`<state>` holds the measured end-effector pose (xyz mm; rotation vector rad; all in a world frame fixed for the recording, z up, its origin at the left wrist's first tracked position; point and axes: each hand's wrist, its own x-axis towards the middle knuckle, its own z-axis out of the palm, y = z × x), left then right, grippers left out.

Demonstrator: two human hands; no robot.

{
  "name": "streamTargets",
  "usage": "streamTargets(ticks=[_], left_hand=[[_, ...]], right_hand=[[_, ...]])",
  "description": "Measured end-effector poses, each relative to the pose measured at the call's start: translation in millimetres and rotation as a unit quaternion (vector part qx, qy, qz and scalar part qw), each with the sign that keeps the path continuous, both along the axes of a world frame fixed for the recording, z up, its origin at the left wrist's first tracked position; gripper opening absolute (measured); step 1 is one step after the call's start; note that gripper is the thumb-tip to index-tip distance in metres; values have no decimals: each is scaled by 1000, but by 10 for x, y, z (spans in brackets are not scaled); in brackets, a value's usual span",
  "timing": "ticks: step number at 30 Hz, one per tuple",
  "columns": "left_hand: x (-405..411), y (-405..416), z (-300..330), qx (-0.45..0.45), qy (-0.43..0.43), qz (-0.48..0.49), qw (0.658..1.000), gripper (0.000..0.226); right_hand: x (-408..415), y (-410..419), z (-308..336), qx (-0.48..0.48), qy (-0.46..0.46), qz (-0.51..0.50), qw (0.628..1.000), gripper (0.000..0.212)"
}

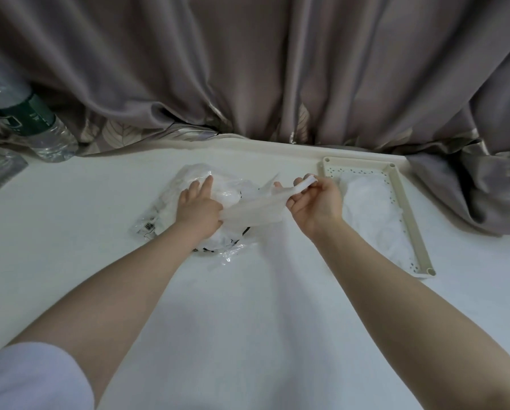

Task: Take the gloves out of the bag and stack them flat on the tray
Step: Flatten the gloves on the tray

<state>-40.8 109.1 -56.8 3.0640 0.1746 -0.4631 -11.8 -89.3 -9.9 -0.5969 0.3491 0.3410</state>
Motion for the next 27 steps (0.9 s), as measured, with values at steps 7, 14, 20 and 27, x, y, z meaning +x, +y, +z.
streamTargets(ticks=[7, 14, 20, 27], left_hand=[[-74, -495, 184, -67, -81, 5, 994, 36], [-154, -1465, 437, -559, 25, 29, 828, 21], [-78, -1927, 267, -486, 46, 4, 873, 36], [17, -2292, 213, -538, 13, 56, 841, 20]], right_hand=[[5, -490, 192, 113, 33, -54, 992, 27], [-16, -942, 287, 139, 31, -75, 987, 31], [-1, -1498, 341, 146, 11, -104, 984, 33], [19, -2164, 313, -92, 93, -70, 989, 28]])
